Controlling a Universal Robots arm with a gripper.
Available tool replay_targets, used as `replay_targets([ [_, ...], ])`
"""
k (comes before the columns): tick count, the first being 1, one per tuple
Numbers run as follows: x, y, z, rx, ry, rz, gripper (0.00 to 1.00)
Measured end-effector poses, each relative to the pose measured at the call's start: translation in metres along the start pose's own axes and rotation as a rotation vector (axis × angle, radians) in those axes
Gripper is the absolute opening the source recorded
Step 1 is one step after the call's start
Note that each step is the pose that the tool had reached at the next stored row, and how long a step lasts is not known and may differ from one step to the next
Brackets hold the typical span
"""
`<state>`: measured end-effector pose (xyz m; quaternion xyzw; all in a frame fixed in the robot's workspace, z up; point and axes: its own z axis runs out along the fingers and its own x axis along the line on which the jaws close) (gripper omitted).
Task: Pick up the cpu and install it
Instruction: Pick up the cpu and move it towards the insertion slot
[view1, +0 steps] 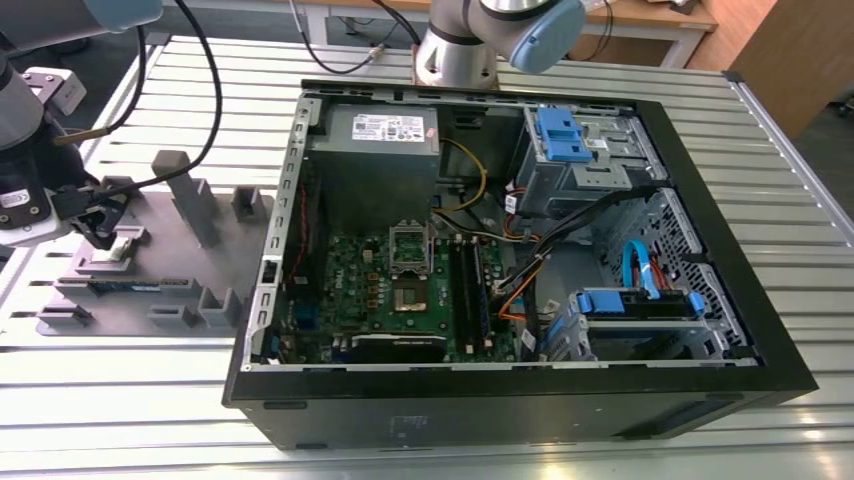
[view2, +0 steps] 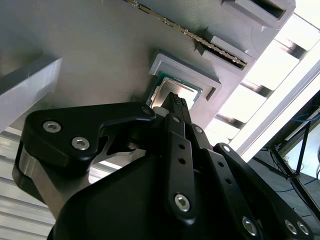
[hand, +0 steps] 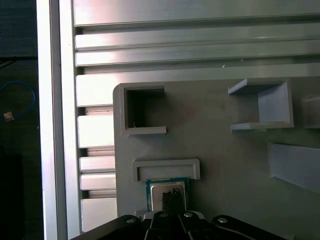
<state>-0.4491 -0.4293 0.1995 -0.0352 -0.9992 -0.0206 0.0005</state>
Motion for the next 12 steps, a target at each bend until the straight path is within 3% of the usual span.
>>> replay_targets([
  [3,0.0,0.0,0.0001,0.0,0.0,0.0,0.11],
  [6,0.0,0.0,0.0001,0.0,0.0,0.0,0.29],
  [12,0.0,0.0,0.0002,0.0,0.0,0.0,0.47],
])
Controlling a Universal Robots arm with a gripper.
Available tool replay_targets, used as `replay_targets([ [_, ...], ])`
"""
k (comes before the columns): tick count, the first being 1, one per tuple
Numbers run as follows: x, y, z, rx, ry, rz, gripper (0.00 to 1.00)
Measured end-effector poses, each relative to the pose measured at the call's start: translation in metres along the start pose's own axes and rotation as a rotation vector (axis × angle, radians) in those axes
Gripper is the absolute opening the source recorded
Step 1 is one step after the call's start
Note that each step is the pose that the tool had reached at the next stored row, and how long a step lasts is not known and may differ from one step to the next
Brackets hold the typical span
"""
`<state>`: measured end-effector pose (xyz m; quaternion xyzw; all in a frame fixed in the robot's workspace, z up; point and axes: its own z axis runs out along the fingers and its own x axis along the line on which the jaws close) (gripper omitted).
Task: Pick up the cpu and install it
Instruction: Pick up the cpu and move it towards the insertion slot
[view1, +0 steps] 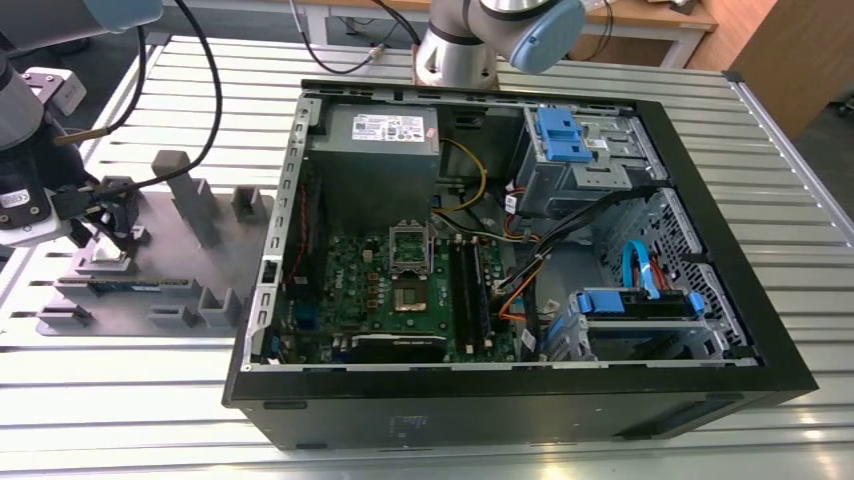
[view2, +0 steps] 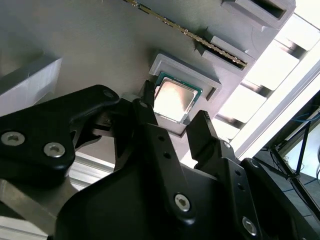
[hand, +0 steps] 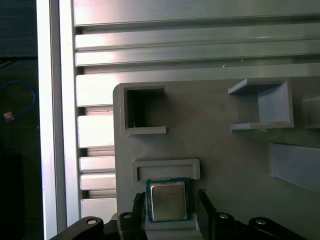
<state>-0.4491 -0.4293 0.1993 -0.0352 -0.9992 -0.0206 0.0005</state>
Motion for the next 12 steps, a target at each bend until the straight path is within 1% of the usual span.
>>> replay_targets([
  [1,0.0,0.0,0.0,0.0,0.0,0.0,0.53],
  [12,0.0,-0.0001,0.0023,0.0,0.0,0.0,0.53],
])
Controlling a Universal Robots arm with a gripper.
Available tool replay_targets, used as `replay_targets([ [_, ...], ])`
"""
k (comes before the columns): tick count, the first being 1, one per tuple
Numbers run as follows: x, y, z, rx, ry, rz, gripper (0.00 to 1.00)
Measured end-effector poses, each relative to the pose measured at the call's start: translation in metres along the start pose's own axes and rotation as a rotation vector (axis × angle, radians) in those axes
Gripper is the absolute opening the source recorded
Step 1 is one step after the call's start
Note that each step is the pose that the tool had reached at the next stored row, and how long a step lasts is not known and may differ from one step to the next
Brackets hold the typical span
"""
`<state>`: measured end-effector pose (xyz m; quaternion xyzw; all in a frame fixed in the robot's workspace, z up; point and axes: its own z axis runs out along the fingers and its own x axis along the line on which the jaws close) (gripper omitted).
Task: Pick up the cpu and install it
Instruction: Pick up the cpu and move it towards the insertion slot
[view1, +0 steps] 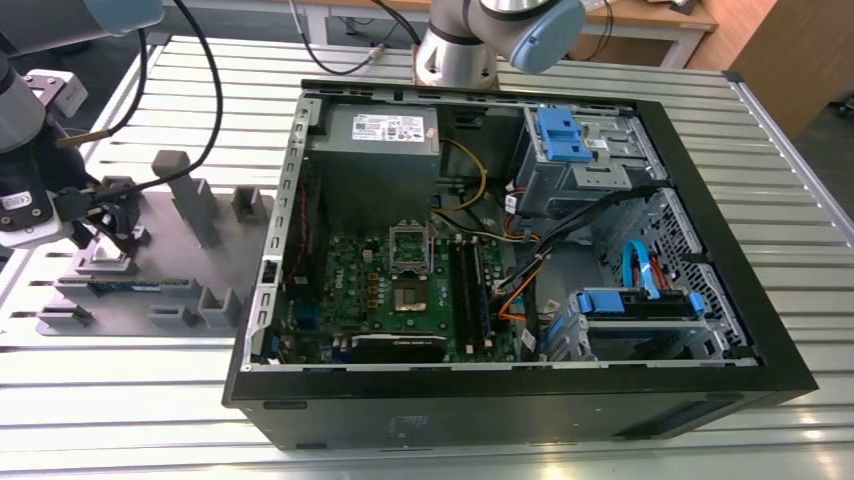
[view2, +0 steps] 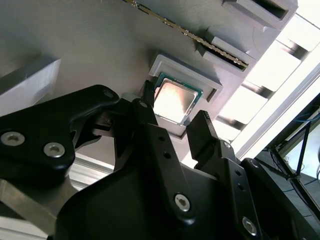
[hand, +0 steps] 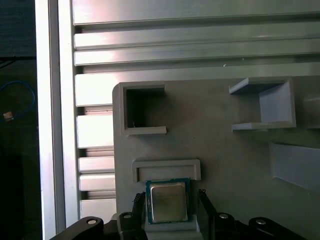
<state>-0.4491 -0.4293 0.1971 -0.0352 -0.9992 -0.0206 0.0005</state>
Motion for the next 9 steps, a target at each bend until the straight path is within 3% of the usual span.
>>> replay_targets([
  [9,0.0,-0.0002,0.004,-0.0001,-0.0001,0.0,0.53],
])
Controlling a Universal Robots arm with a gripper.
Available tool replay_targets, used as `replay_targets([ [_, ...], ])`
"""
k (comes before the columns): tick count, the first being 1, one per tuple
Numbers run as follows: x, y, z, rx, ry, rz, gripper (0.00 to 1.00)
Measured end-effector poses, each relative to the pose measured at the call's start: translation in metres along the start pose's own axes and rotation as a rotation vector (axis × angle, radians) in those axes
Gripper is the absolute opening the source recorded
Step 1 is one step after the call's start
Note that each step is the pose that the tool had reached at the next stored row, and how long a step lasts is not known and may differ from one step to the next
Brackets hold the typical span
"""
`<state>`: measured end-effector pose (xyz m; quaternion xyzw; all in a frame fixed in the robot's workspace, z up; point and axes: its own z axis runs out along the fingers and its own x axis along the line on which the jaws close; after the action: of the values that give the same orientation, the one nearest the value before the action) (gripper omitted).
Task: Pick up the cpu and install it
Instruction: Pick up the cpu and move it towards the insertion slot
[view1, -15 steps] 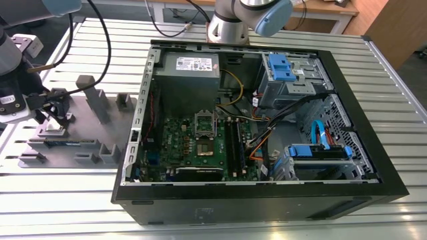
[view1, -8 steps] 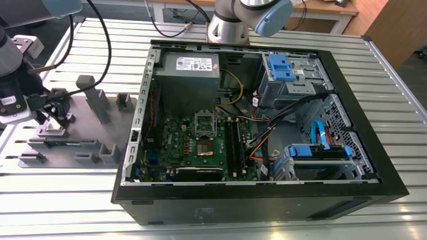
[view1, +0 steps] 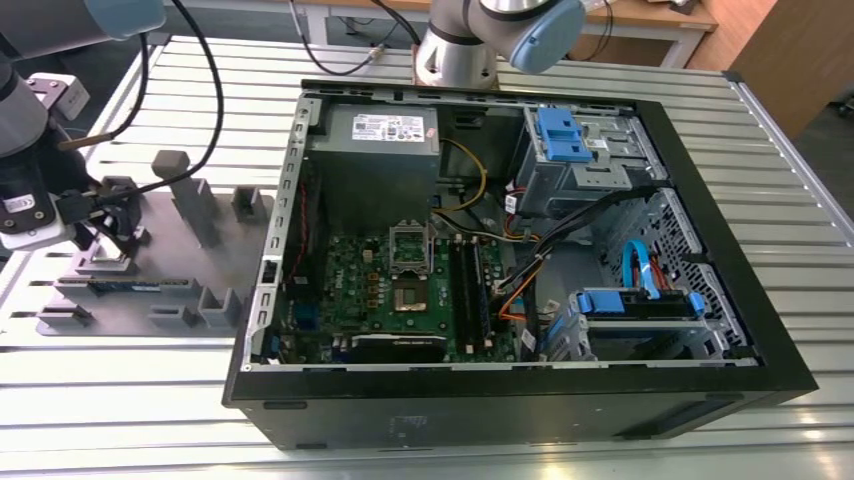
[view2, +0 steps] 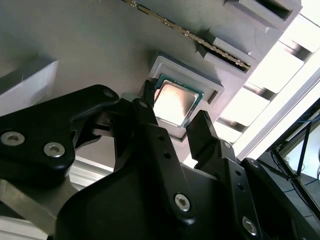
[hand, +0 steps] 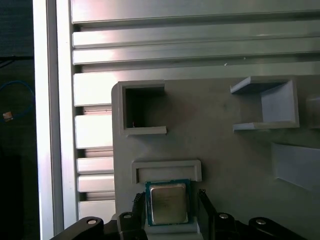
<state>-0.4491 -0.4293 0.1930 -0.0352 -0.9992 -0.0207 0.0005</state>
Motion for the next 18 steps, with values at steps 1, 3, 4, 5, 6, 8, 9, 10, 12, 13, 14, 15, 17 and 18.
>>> replay_targets([
  [1,0.0,0.0,0.0006,0.0001,0.0001,0.0,0.53],
  [3,0.0,-0.0001,0.0017,0.0001,0.0001,0.0,0.53],
  [4,0.0,-0.0001,0.0022,0.0001,0.0001,0.0,0.53],
  [5,0.0,-0.0001,0.0023,0.0001,0.0002,0.0,0.53],
  [6,-0.0002,0.0,0.0025,0.0001,0.0001,0.0,0.53],
  [8,-0.0006,0.0,0.0028,0.0,-0.0001,0.0,0.53],
  [9,-0.0009,0.0,0.0029,0.0,-0.0001,0.0,0.53],
  [10,-0.0012,0.0,0.0029,0.0,0.0,0.0,0.53],
  [12,-0.0012,0.0,0.0031,0.0002,0.0003,0.0,0.53],
  [13,-0.0013,0.0,0.0034,0.0002,0.0002,-0.001,0.53],
  [14,-0.0013,-0.0001,0.0039,0.0001,0.0,-0.002,0.53],
  [15,-0.0013,-0.0001,0.0042,0.0001,0.0003,-0.004,0.53],
  [17,-0.0013,-0.0001,0.005,0.0001,0.0003,-0.007,0.53],
  [18,-0.0013,-0.0001,0.0055,0.0,0.0003,-0.008,0.53],
])
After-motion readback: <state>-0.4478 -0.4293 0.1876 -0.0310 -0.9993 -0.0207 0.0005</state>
